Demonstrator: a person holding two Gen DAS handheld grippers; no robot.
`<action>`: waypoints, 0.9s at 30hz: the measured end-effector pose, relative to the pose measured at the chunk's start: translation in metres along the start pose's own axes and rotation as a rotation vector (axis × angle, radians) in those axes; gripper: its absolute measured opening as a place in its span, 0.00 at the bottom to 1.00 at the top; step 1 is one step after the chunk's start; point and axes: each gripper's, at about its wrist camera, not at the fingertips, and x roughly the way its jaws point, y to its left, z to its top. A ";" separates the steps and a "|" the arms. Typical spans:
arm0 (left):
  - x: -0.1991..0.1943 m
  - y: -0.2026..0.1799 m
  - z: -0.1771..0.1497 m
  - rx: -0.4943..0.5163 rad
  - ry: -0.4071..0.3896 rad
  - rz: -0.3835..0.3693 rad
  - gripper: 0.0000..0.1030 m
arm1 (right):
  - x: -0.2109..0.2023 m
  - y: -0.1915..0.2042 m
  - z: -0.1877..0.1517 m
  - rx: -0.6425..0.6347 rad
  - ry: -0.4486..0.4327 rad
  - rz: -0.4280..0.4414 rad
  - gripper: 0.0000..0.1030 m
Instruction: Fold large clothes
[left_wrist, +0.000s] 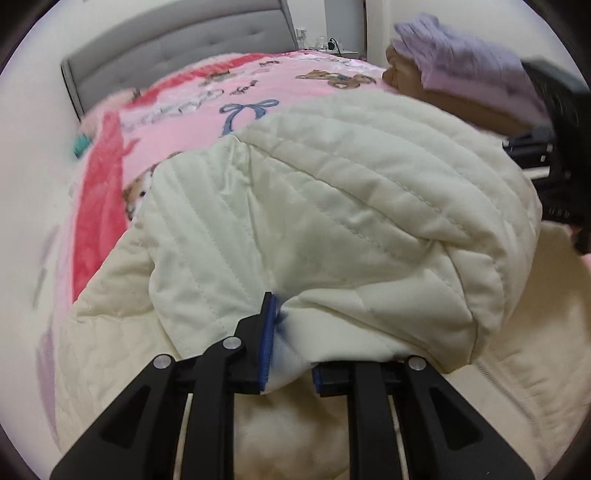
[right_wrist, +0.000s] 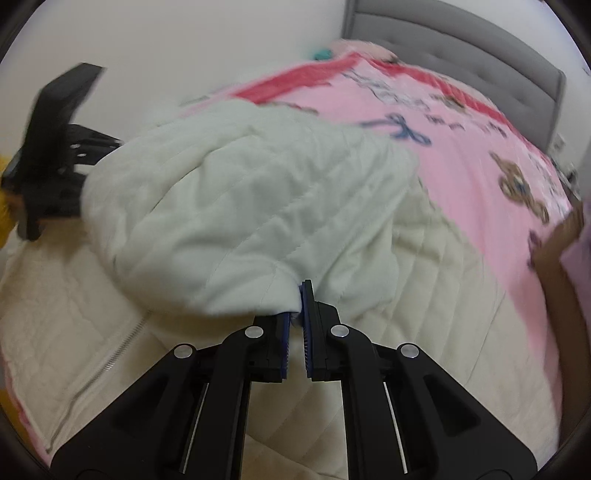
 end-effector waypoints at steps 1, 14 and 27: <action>0.002 -0.007 -0.004 0.015 -0.014 0.037 0.17 | 0.006 0.001 -0.003 0.001 0.013 -0.015 0.06; -0.019 -0.016 -0.013 -0.013 -0.059 0.023 0.56 | -0.057 -0.013 -0.007 0.176 -0.069 0.057 0.56; -0.100 0.021 0.008 -0.227 -0.156 -0.128 0.67 | -0.093 -0.017 0.040 0.230 -0.256 0.150 0.56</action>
